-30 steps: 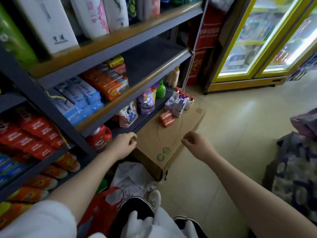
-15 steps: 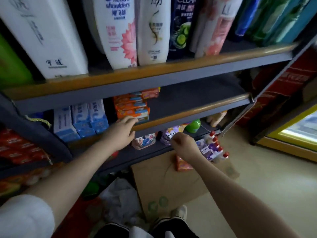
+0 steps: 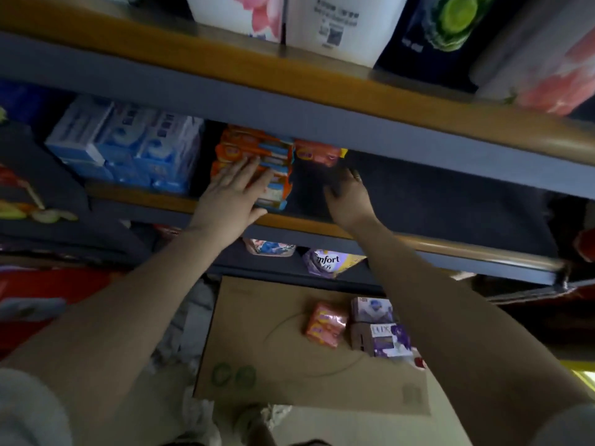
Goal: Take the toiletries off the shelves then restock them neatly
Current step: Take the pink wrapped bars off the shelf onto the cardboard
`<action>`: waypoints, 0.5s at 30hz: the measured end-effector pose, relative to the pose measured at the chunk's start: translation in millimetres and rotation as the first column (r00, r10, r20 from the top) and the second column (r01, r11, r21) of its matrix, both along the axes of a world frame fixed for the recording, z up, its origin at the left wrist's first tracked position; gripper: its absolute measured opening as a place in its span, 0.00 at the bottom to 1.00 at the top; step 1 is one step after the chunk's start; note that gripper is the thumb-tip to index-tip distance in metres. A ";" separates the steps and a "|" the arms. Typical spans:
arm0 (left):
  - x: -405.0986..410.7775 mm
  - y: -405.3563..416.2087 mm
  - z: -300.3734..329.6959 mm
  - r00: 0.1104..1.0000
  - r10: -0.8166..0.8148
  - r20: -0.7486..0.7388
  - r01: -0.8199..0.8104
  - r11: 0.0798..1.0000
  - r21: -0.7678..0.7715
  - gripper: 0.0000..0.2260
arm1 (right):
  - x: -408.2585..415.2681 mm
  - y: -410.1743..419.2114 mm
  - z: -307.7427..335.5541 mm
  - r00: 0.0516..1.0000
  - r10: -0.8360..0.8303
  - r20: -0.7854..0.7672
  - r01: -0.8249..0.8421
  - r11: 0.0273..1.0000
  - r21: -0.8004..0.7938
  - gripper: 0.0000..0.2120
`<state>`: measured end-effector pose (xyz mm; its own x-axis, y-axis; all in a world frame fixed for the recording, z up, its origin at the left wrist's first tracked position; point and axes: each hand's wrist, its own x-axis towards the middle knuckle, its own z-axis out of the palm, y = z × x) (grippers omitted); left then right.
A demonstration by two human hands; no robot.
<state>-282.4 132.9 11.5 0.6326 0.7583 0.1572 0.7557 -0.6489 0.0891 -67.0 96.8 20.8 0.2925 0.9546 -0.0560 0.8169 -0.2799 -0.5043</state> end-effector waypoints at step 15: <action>-1.6 0.6 -17.3 0.973 -0.046 0.226 0.003 0.982 0.189 0.28 | 7.5 52.1 -24.1 0.985 -0.173 0.010 0.172 0.983 0.064 0.35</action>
<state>-284.0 133.5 -5.8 0.5812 0.6866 0.4367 0.7130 -0.6884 0.1334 -59.5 148.9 -3.3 0.4536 0.8912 0.0082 0.7667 -0.3855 -0.5134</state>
